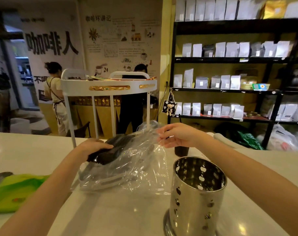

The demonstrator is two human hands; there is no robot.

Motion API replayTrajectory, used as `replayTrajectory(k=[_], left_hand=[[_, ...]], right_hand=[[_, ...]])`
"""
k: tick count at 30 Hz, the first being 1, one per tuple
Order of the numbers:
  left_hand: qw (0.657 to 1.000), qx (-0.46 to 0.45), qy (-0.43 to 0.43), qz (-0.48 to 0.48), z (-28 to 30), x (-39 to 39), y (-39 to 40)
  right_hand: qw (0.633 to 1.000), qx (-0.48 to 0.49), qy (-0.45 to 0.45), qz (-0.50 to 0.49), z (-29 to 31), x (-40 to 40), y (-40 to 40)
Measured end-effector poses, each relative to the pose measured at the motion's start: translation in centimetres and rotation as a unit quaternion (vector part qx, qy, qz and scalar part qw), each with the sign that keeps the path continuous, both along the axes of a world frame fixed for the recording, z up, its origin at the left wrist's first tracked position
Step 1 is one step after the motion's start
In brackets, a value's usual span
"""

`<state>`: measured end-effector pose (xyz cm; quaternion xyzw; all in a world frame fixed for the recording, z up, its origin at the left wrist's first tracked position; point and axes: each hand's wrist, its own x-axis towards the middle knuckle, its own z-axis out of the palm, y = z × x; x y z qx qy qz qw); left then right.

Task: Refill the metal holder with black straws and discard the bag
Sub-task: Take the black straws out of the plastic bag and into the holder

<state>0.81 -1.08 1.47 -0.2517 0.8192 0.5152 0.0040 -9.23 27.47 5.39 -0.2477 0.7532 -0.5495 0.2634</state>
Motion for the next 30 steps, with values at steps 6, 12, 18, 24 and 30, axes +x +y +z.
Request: replayTrajectory(k=[6, 12, 18, 24, 30], left_hand=[[0.999, 0.037, 0.037, 0.000, 2.9, 0.6, 0.0], [0.979, 0.184, 0.085, -0.013, 5.4, 1.5, 3.2], [0.953, 0.269, 0.111, -0.080, 7.2, 1.9, 10.1], [0.947, 0.245, 0.133, -0.159, 8.1, 1.1, 18.9], [0.926, 0.274, 0.147, -0.213, 8.6, 1.1, 26.3]], right_hand=[[0.998, -0.020, 0.053, -0.002, 4.4, 1.1, 0.3], [0.994, -0.067, 0.082, -0.038, 9.4, 2.6, 2.2], [0.979, -0.112, 0.113, -0.126, 12.7, 4.3, 7.5], [0.932, -0.021, 0.244, -0.269, 15.0, 5.4, 14.0], [0.920, -0.010, 0.219, -0.325, 16.1, 7.5, 21.3]])
